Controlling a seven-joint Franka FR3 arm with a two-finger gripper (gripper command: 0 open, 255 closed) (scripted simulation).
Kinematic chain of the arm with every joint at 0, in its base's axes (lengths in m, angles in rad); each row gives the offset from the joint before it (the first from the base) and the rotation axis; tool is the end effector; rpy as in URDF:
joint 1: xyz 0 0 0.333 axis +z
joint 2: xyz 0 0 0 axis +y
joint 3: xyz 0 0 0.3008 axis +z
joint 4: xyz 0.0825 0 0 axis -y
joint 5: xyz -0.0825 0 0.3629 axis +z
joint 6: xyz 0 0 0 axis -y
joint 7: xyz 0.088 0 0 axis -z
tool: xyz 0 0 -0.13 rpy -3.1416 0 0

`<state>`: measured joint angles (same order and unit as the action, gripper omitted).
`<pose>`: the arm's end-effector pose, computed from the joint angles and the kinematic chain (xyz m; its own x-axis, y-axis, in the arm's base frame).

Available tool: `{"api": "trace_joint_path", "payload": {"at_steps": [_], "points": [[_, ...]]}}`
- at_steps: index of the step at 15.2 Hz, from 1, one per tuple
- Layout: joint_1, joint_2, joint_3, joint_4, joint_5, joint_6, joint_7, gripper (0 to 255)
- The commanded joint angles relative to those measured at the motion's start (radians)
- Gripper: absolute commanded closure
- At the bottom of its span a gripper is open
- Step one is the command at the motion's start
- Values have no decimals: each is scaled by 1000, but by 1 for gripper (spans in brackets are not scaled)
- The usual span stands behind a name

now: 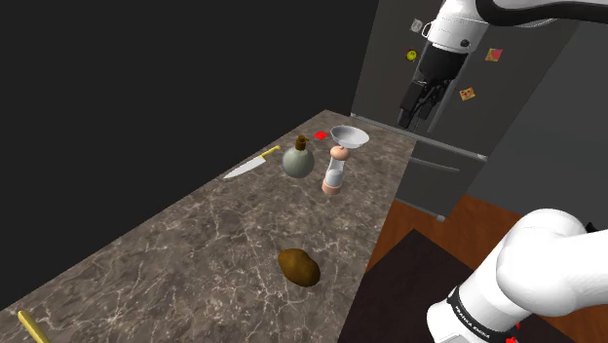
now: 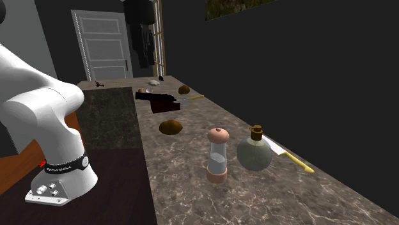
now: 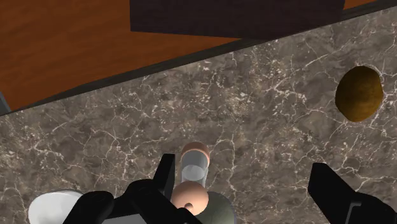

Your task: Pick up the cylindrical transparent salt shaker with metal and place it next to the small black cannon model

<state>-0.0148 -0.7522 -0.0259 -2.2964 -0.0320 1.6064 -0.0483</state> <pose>0.3108 -0.0189 0.5768 0.9980 0.0147 0.0612 0.0137 -0.9998 0.0173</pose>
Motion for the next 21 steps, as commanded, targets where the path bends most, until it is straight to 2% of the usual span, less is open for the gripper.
{"api": "trace_joint_path", "payload": {"at_steps": [1,12,21], "points": [[0,0,0,0,0,0,0,0],[6,343,-112,19,67,297,-100,0],[19,684,-180,157,205,456,-227,0]]}}
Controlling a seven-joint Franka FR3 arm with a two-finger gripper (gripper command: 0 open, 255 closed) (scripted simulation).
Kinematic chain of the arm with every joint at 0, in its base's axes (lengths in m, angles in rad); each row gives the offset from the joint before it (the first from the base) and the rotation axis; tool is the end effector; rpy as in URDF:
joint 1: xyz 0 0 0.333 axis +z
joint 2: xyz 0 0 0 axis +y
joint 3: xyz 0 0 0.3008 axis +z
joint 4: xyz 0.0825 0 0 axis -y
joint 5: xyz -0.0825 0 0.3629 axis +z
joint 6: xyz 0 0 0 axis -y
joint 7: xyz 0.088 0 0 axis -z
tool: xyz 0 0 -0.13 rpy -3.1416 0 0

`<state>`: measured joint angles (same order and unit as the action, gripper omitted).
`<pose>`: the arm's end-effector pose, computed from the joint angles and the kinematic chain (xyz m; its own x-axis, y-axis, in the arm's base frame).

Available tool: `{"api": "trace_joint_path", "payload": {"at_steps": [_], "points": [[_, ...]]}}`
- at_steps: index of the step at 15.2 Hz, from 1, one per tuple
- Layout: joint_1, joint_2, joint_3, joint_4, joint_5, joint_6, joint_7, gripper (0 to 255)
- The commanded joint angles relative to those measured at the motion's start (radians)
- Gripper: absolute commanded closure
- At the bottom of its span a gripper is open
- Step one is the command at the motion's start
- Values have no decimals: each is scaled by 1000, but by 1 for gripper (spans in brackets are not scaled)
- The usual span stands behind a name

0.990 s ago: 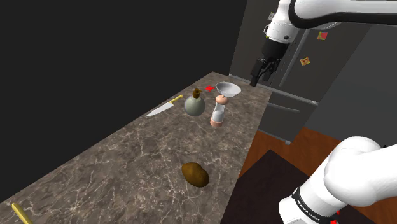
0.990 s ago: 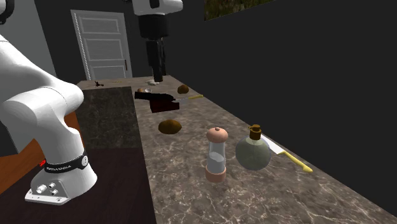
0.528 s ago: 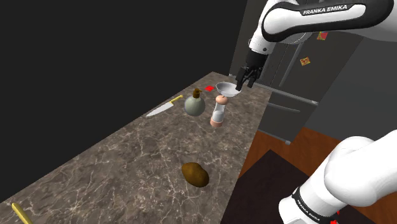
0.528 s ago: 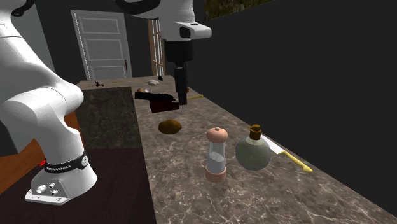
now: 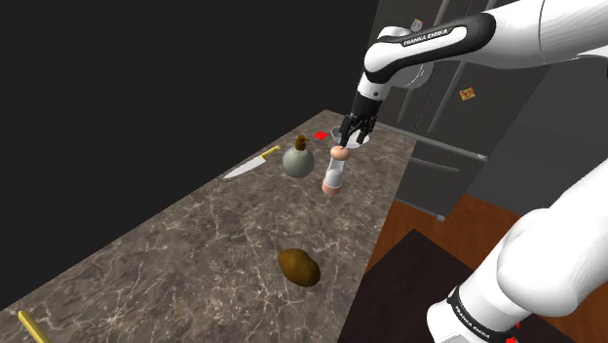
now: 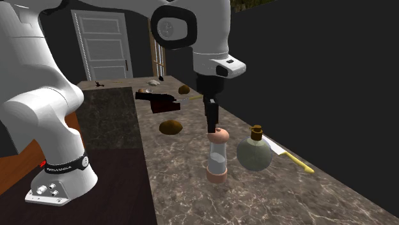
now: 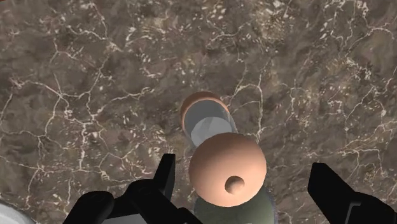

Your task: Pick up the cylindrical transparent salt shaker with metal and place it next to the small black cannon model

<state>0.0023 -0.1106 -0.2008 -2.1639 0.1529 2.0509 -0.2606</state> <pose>0.4891 -0.0880 0.4155 0.9995 -0.0101 0.0298 -0.0053 -0.9881 -0.1540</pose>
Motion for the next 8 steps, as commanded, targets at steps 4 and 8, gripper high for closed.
{"api": "trace_joint_path", "payload": {"at_steps": [4,8], "points": [[3,63,-2,4,30,52,-22,0],[8,89,2,-30,44,111,-30,0]]}}
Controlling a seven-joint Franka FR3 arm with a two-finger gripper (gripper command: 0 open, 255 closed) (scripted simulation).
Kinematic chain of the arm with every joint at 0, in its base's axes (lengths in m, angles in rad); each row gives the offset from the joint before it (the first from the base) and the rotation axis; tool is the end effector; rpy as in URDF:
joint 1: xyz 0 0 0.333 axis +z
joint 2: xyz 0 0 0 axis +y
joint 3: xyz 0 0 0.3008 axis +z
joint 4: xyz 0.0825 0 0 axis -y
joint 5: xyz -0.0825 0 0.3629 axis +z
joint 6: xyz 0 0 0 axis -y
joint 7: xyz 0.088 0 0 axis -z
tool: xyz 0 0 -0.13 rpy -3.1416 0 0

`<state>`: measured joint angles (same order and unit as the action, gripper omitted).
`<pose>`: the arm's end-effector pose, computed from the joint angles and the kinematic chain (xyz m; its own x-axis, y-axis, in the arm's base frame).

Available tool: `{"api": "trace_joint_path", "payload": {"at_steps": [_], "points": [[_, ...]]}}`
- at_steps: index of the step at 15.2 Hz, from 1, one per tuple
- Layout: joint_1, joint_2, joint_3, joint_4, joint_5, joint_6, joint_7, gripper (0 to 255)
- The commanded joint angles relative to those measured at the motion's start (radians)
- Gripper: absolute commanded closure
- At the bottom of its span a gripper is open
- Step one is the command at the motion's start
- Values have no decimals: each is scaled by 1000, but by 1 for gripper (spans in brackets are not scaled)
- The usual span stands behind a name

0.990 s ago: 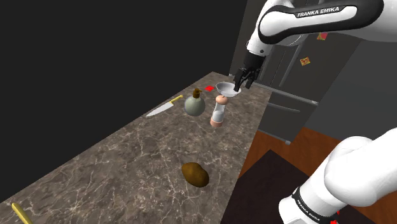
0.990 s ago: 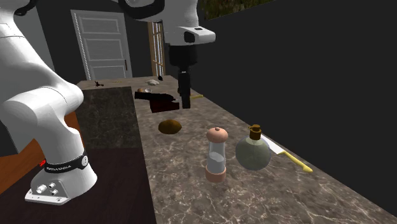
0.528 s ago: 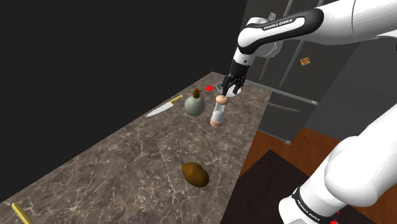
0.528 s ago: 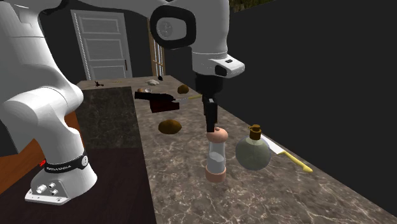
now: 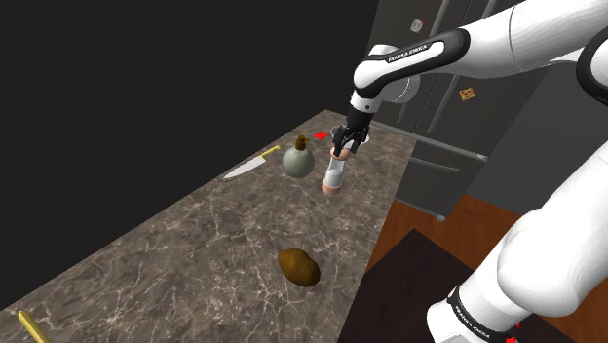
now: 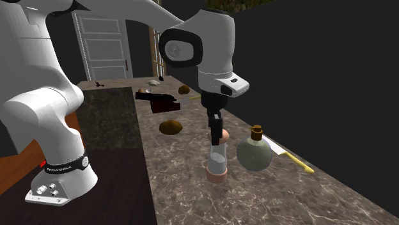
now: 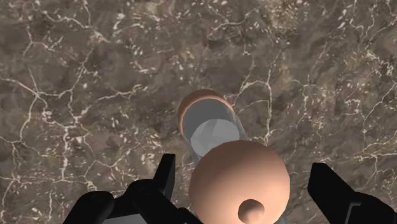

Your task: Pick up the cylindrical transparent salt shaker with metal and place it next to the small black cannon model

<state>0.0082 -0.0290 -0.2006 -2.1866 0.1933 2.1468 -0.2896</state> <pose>0.5017 -0.0860 0.3736 0.9996 -0.0114 0.0277 -0.0067 -0.9864 -0.1645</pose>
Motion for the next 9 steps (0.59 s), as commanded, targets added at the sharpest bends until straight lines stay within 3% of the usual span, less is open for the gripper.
{"api": "trace_joint_path", "payload": {"at_steps": [1,8,9], "points": [[2,7,2,-7,4,16,-1,0],[2,7,2,-7,4,15,-1,0],[2,7,2,-7,4,15,-1,255]]}}
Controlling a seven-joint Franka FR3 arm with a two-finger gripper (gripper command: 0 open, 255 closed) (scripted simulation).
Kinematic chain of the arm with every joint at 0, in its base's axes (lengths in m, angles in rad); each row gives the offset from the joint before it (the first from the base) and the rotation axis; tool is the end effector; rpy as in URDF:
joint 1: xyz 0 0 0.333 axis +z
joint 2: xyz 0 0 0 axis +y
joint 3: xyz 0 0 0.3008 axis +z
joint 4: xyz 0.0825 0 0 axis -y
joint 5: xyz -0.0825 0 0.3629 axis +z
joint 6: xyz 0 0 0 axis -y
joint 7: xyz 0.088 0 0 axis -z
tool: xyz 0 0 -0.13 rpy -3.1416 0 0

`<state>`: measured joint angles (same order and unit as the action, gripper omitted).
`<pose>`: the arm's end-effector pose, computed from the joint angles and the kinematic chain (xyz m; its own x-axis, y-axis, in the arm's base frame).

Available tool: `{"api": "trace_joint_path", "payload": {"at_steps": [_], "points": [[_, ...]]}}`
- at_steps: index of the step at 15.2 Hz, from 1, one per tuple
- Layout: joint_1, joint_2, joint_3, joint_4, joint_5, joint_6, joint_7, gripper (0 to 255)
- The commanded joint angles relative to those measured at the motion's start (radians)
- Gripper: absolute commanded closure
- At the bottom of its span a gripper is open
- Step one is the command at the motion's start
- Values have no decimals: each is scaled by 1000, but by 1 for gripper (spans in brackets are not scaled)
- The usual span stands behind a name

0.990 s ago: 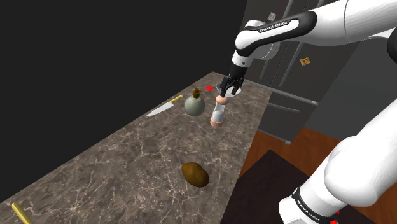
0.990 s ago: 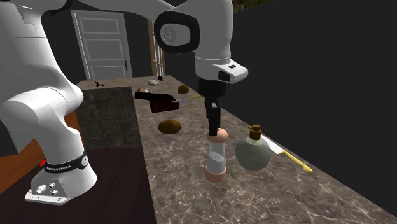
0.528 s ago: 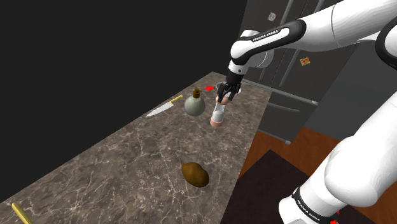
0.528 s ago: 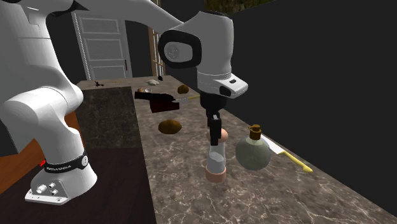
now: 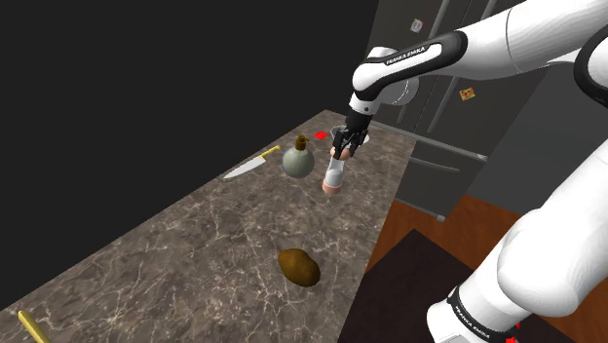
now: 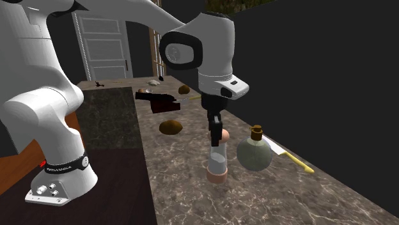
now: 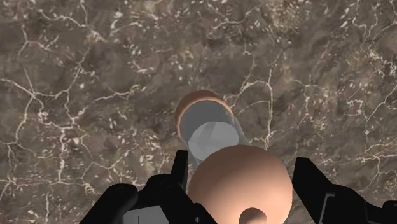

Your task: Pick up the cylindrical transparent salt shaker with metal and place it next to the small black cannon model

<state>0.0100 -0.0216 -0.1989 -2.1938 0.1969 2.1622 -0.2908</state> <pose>0.5023 -0.0844 0.3681 0.9995 -0.0113 0.0285 -0.0064 -0.9864 -0.1642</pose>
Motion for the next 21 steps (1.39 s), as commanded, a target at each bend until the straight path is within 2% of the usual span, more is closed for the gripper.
{"api": "trace_joint_path", "payload": {"at_steps": [1,9,21], "points": [[0,0,0,0,0,0,0,255],[0,0,0,0,0,0,0,255],[-2,-61,1,97,-30,-154,39,255]]}}
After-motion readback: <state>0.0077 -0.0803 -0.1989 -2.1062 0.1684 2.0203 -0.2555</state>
